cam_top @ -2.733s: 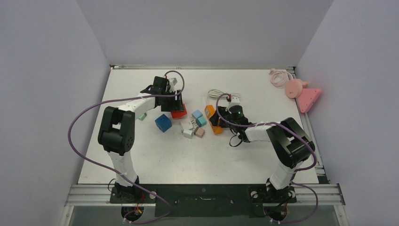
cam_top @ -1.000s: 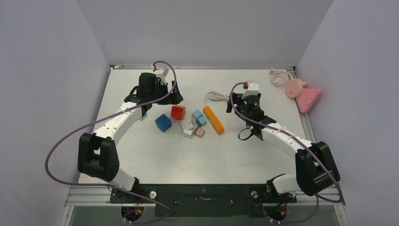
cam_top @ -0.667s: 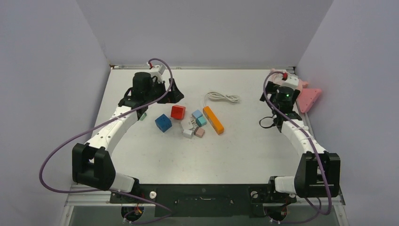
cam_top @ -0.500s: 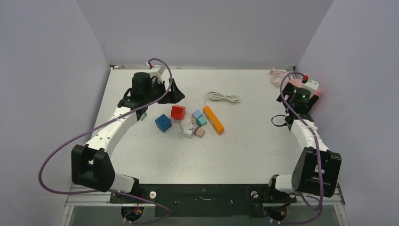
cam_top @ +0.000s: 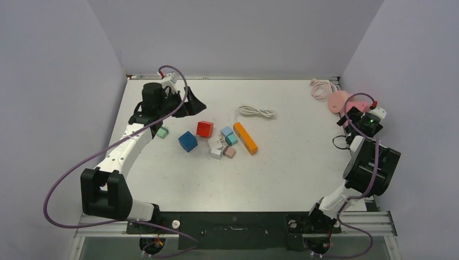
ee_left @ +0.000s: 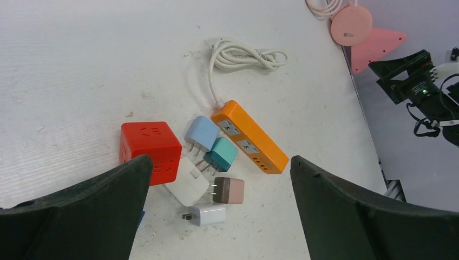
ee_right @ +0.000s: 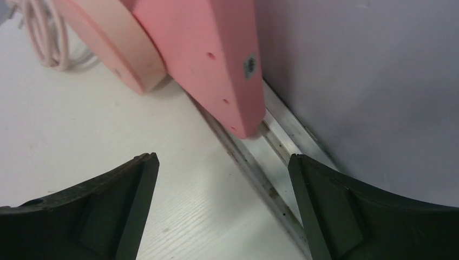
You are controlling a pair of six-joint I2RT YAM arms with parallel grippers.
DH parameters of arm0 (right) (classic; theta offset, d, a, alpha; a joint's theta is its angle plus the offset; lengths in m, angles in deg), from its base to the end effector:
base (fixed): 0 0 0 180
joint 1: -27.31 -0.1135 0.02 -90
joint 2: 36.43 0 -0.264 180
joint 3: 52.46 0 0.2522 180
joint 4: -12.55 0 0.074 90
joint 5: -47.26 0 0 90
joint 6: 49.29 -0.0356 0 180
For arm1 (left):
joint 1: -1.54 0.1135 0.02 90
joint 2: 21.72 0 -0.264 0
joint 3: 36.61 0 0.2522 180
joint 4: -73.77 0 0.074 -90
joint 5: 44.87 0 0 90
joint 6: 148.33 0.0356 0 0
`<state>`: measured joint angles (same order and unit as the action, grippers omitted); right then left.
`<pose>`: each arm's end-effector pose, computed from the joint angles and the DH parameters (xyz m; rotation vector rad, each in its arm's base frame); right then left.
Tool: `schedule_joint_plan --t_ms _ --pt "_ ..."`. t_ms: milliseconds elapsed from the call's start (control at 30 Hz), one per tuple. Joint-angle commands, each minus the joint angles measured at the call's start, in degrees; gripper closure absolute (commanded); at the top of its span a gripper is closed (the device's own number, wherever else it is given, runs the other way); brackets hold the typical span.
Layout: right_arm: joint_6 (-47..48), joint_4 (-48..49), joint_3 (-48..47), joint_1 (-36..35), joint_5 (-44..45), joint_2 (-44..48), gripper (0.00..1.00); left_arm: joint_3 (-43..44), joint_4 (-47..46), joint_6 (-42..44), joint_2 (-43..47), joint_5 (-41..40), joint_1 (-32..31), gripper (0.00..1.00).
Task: Pull the plug off the socket
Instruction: Move the socket to the center of the board.
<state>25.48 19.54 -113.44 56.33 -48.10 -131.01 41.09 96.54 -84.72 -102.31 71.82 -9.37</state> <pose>0.3068 -0.1664 0.1881 0.7111 1.9051 -0.0562 0.3152 -0.0770 0.3154 0.0271 2.0791 -0.8759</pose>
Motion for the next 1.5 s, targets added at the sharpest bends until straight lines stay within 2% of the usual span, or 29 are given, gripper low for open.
schedule_joint_plan --t_ms 0,200,733,933,1167,1467 --pt "0.11 4.4 -4.35 4.86 -8.35 -4.37 0.04 0.3 -3.77 -1.16 1.45 2.26 0.78 0.04" --pt "5.28 6.83 -6.94 5.94 -8.92 -7.44 0.04 0.66 -3.81 -2.45 0.17 4.37 2.04 0.04" --pt "9.58 3.19 -19.52 6.32 -15.92 -19.45 0.11 1.03 -2.93 -1.82 -0.85 4.37 2.54 0.04" --pt "11.02 2.77 -20.35 5.07 -17.93 -19.58 0.24 1.02 -3.04 -1.76 -1.16 4.42 2.55 0.04" --pt "12.46 1.85 -20.57 1.6 -16.28 -17.6 0.35 1.03 -3.04 -1.87 -1.15 4.54 2.57 0.04" --pt "18.1 1.51 -17.56 -6.4 -4.09 -12.48 0.44 0.77 -3.48 -2.42 -0.68 5.04 2.53 0.04"
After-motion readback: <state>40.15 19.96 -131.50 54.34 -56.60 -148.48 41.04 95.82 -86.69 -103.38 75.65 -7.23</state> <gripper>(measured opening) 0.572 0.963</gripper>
